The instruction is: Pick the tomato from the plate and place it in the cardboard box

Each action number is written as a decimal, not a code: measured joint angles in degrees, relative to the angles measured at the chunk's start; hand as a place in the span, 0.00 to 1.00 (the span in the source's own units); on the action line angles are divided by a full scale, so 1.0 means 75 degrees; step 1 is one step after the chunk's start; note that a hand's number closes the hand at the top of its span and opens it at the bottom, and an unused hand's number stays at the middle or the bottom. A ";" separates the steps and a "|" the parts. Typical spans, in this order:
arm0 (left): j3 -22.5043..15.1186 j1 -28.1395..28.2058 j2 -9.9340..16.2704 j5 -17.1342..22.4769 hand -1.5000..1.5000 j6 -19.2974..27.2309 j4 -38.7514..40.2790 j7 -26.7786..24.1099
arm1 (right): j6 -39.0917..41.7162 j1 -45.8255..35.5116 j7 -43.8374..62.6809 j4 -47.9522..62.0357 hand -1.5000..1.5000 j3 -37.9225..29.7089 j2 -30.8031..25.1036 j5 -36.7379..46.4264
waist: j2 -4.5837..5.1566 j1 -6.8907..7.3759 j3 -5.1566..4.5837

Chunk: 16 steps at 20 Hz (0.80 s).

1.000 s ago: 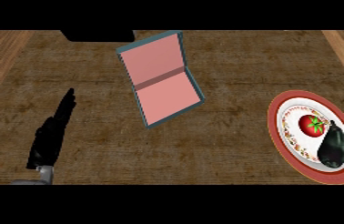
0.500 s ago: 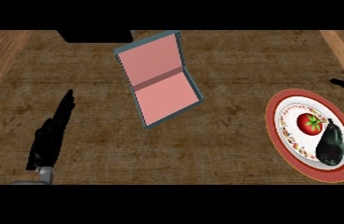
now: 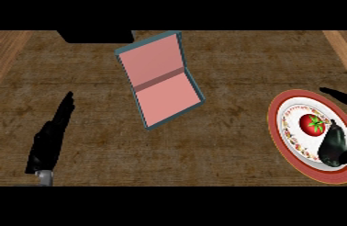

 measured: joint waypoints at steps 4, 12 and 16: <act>0.0067 -0.0099 -0.0143 -0.0137 0.50 -0.0085 0.0012 0.0071 | 0.0090 -0.0138 -0.0021 0.0287 0.00 -0.0086 0.0324 0.0475 | 0.0004 0.0013 -0.0001; 0.0493 -0.0187 -0.0212 -0.0214 0.50 -0.0505 0.0020 0.0154 | 0.0084 0.0013 -0.0444 0.0491 0.00 -0.0485 0.0883 0.1318 | 0.0003 0.0004 -0.0001; 0.0578 0.0014 -0.0258 -0.0307 0.50 -0.0649 -0.0279 0.0221 | 0.0069 0.0073 -0.0434 0.0443 0.00 -0.0618 0.1178 0.1626 | 0.0001 0.0008 0.0000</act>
